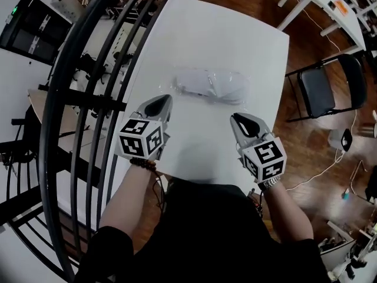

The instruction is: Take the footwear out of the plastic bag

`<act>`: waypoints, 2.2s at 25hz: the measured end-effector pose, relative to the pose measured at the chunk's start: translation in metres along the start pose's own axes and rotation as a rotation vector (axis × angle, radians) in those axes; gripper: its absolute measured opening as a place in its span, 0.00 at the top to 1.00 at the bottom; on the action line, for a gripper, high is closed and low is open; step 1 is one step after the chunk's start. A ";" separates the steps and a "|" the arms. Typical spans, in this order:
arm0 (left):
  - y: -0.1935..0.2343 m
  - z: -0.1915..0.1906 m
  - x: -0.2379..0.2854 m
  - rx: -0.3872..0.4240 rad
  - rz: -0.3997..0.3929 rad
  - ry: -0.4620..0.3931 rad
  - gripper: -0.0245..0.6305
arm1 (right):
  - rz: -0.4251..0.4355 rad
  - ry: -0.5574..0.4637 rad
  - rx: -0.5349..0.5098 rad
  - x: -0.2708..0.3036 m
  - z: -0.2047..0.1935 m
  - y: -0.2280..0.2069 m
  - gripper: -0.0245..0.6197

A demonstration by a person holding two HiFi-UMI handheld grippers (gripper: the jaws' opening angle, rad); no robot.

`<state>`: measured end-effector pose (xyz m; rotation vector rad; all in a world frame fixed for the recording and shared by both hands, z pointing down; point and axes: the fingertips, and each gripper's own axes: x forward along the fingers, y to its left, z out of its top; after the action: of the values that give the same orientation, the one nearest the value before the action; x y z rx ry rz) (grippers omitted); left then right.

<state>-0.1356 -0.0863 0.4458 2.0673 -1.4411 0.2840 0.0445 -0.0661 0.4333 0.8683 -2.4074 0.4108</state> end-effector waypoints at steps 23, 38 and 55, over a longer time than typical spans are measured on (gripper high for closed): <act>0.090 -0.017 0.080 0.187 -0.021 0.339 0.84 | -0.277 0.235 0.145 0.072 -0.034 -0.108 0.82; 0.086 -0.048 0.097 0.360 -0.112 0.534 0.83 | -0.273 0.355 0.134 0.089 -0.072 -0.135 0.82; 0.060 -0.059 0.088 0.275 -0.359 0.591 0.81 | -0.257 0.364 0.096 0.094 -0.069 -0.143 0.82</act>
<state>-0.1466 -0.1350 0.5573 2.1487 -0.6958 0.8943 0.1049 -0.1877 0.5578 1.0315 -1.9305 0.5357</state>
